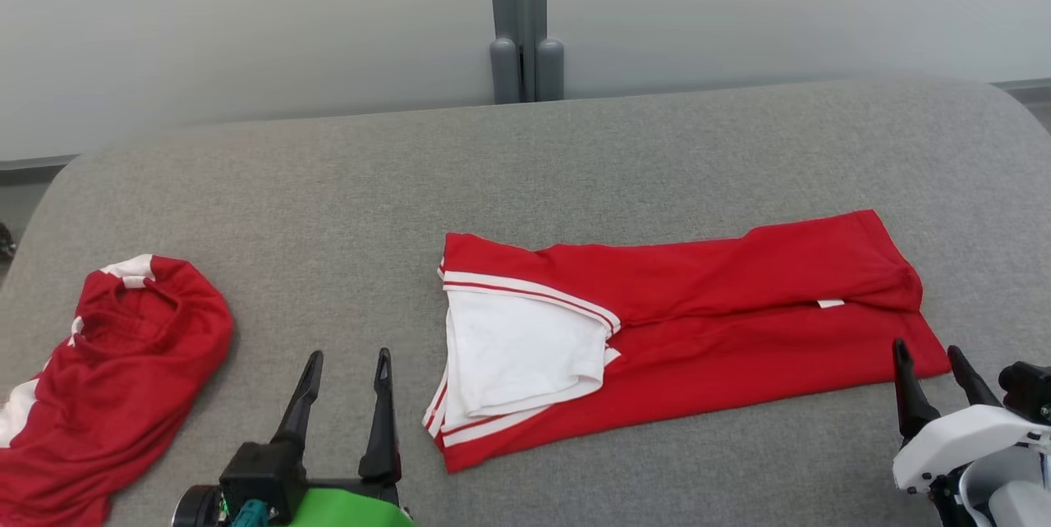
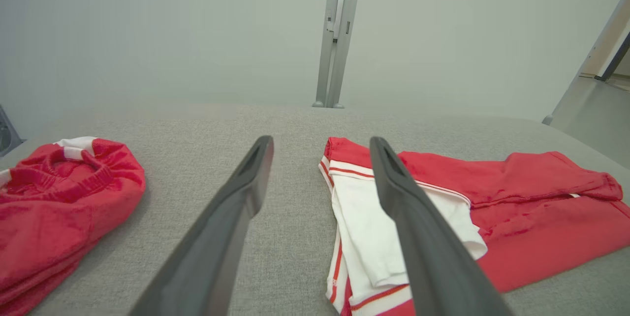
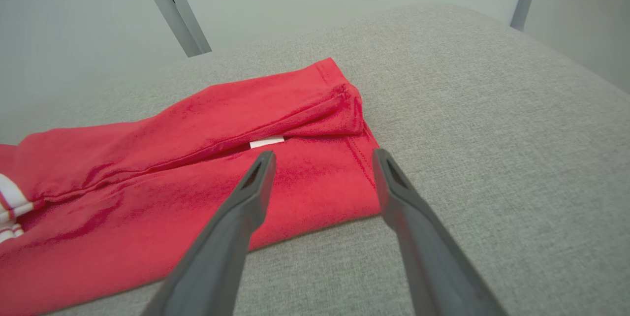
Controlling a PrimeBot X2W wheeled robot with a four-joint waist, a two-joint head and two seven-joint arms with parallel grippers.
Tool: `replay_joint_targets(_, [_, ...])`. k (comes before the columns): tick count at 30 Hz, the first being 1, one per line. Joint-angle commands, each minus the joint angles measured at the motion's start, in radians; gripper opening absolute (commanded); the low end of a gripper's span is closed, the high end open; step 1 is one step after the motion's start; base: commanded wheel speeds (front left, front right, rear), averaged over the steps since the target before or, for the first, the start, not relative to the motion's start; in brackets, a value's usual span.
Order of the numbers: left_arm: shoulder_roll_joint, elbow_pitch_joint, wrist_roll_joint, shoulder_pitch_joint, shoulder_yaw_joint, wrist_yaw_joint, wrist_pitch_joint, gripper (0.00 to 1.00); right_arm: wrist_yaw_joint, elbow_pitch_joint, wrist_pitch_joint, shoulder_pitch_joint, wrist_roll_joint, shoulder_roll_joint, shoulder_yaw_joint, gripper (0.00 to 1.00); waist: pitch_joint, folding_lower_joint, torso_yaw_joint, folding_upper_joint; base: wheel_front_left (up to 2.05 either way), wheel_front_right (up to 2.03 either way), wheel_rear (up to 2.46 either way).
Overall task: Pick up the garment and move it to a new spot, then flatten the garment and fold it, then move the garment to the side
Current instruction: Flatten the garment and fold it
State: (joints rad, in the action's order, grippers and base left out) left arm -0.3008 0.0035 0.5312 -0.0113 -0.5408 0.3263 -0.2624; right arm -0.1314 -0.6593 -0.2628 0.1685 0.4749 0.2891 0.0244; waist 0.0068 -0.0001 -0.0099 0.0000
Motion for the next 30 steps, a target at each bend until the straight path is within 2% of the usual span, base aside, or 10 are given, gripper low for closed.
replay_joint_targets(1, [0.018, -0.009, -0.036, 0.038, 0.027, 0.003, -0.003, 1.00, 0.002, 0.011, -0.003, -0.022, -0.010, -0.010, -0.017, 1.00, -0.028, 0.0001, 0.032, 0.0000, 0.00, 0.00, 0.00])
replay_joint_targets(6, [0.095, -0.019, -0.127, 0.122, 0.095, -0.034, -0.003, 1.00, 0.002, 0.032, -0.003, -0.060, -0.032, -0.043, -0.067, 1.00, -0.037, 0.0001, 0.072, 0.0000, 0.00, 0.00, 0.00])
replay_joint_targets(9, [0.118, -0.004, -0.173, 0.148, 0.102, -0.072, -0.003, 1.00, 0.002, 0.031, -0.003, -0.071, -0.039, -0.050, -0.089, 1.00, -0.036, 0.0001, 0.100, 0.0000, 0.00, 0.00, 0.00])
replay_joint_targets(13, [0.131, 0.023, -0.235, 0.163, 0.105, -0.091, -0.003, 1.00, 0.002, -0.009, 0.005, -0.055, -0.031, -0.041, -0.131, 1.00, -0.029, 0.0001, 0.131, 0.0000, 0.00, 0.00, 0.00])
replay_joint_targets(23, [0.161, 0.040, -0.326, 0.129, 0.107, -0.124, -0.003, 1.00, 0.002, -0.169, 0.156, 0.101, -0.054, 0.067, -0.234, 1.00, 0.055, 0.0001, 0.168, 0.0000, 0.00, 0.00, 0.00])
replay_joint_targets(30, [0.186, 0.043, -0.350, 0.096, 0.131, -0.144, -0.003, 1.00, 0.002, -0.263, 0.227, 0.210, -0.092, 0.095, -0.238, 1.00, 0.120, 0.0001, 0.166, 0.0000, 0.00, 0.00, 0.00])
